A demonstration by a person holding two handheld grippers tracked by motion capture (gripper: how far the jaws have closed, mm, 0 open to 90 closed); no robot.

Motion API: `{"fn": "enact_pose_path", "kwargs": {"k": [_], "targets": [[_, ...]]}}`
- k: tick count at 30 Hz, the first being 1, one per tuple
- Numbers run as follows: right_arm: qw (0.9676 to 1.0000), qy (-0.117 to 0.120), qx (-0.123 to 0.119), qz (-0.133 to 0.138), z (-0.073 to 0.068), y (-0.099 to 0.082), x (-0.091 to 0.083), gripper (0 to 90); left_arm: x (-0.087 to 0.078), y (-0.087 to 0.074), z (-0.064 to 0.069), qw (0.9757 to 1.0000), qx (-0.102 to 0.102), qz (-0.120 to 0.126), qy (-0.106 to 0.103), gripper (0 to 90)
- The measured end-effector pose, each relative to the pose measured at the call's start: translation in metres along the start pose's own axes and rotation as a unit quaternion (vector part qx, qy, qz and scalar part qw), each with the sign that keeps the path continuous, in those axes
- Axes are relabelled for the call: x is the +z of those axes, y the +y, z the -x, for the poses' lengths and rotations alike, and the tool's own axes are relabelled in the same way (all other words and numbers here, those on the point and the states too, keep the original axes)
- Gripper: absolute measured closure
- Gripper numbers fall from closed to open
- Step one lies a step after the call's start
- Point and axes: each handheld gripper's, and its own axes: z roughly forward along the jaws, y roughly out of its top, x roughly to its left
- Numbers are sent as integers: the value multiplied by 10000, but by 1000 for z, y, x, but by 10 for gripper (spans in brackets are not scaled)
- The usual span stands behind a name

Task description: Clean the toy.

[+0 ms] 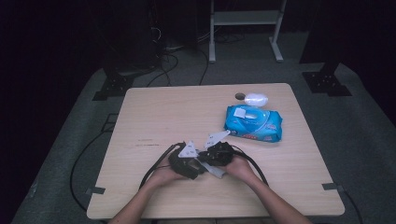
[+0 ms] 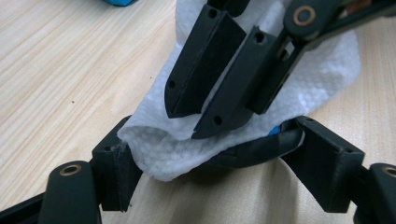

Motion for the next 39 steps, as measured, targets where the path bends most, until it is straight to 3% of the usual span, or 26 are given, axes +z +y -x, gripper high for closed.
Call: {"fn": "enact_pose_path", "kwargs": {"k": [2, 7, 10, 14, 17, 19, 25, 28, 30, 33, 36, 39], "targets": [[9999, 77, 119, 19, 1, -2, -1, 797, 0, 0, 1, 10000, 24, -8, -8, 241], [10000, 34, 29, 47, -1, -3, -3, 797, 0, 0, 1, 10000, 47, -18, -24, 242], [9996, 159, 102, 224, 0, -3, -10, 699, 0, 0, 1, 10000, 37, -2, -43, 242], [9995, -55, -316, 22, -2, -4, -18, 633, 0, -1, 1, 10000, 38, 6, -45, 242], [9980, -288, -525, -200, -3, -10, -16, 633, 0, -1, 1, 10000, 41, 1, -41, 242], [9982, -319, -511, -32, -3, -15, -17, 657, 0, -1, 1, 10000, 44, 9, -46, 242], [9983, -430, -386, 113, -5, -18, -18, 731, 0, 0, 2, 10000, 15, 7, -41, 238], [9994, -202, -78, 255, -2, -16, -17, 794, -2, 2, 1, 10000, -45, 10, -53, 215], [9993, -251, -116, 254, -2, -15, -17, 838, -3, 4, 1, 9999, -86, 92, -52, 194], [9993, -177, 64, 318, 4, -16, -23, 861, -5, 8, 0, 9999, 17, 126, 5, 169], [9987, -324, 177, 349, 13, -21, -35, 865, -2, 11, 0, 9999, 26, 104, -7, 155], [9977, -580, 289, 197, 26, -31, -46, 864, 3, 12, 1, 10000, -14, 7, 12, 140]]}}
